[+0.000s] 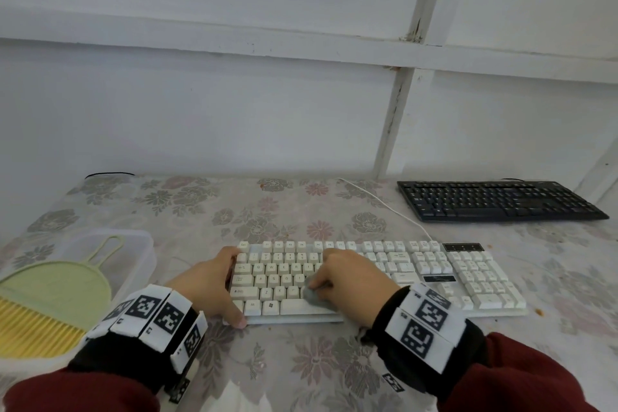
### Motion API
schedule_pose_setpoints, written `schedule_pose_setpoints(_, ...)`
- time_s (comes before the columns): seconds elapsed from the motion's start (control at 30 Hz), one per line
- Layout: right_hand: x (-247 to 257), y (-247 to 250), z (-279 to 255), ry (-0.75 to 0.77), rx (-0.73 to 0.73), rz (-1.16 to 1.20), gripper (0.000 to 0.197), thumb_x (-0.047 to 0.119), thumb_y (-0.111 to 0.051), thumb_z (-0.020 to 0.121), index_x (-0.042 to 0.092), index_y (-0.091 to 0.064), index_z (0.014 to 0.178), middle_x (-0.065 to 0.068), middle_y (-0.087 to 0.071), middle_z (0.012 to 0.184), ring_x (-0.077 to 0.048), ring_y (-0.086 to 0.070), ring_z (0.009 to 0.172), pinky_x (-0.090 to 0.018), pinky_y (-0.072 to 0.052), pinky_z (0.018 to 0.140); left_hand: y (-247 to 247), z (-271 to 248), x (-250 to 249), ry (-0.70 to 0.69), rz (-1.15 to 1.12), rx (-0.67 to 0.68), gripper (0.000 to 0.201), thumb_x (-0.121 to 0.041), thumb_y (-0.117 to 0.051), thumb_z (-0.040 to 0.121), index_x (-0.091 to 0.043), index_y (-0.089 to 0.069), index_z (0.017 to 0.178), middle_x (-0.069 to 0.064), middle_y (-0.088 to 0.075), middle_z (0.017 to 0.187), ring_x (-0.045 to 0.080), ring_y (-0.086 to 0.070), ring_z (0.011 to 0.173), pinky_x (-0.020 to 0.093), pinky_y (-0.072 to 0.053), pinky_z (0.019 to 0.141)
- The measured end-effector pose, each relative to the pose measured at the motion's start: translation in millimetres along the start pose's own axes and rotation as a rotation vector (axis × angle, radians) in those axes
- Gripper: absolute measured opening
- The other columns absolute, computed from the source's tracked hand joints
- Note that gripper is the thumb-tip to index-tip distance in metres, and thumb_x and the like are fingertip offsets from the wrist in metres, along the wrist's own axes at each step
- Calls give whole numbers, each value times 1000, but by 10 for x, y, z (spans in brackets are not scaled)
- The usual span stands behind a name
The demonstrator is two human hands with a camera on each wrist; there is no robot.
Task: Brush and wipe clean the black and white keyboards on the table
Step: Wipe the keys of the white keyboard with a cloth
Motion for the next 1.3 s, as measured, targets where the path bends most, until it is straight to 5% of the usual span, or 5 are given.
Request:
schedule_pose_setpoints(0.2, -196, 310, -177, -11, -14, 101, 22, 17, -60, 89, 16, -73, 107, 13, -66, 89, -6, -58, 81, -8, -42, 74, 1, -8, -5, 9, 13, -7, 120, -23, -89, 44, -29, -18, 141, -10, -56, 124, 13, -54, 114, 35, -45, 100)
schedule_pose_setpoints(0.43, -149, 122, -218, 36, -46, 18, 28, 17, -51, 93, 14, -71, 111, 17, -29, 70, -16, -49, 81, -17, -37, 67, 5, -35, -42, 3, 18, -7, 116, -21, -89, 51, -27, -17, 142, -10, -52, 131, 12, -52, 116, 28, -42, 101)
schedule_pose_setpoints(0.83, -844, 287, -599, -142, -87, -55, 24, 25, -53, 92, 19, -71, 78, 16, -40, 64, 2, -41, 58, -3, -37, 65, 12, -55, -61, -2, 26, -5, 116, -22, -90, 52, -27, -17, 143, -11, -50, 134, 11, -51, 117, 23, -39, 98)
schedule_pose_setpoints(1.13, -479, 411, -486, -54, -145, 92, 30, 33, -55, 92, 11, -73, 100, 16, -45, 74, 6, -44, 64, -5, -31, 56, 5, -64, -83, 15, 45, -13, 113, -21, -89, 54, -28, -18, 142, -11, -51, 131, 10, -52, 112, 22, -41, 95)
schedule_pose_setpoints(1.3, -33, 166, -240, 81, -30, 50, 24, 15, -53, 91, 9, -73, 101, 6, -45, 83, -19, -59, 85, -15, -40, 67, 10, -59, -62, 17, 17, -7, 116, -20, -90, 51, -27, -19, 142, -11, -48, 135, 10, -50, 118, 24, -40, 100)
Point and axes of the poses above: each hand's wrist, its own z-axis towards the middle knuckle, its own y-axis out of the back of the hand, x = y × z, the point moved 1 cm from there along z, towards the middle knuckle
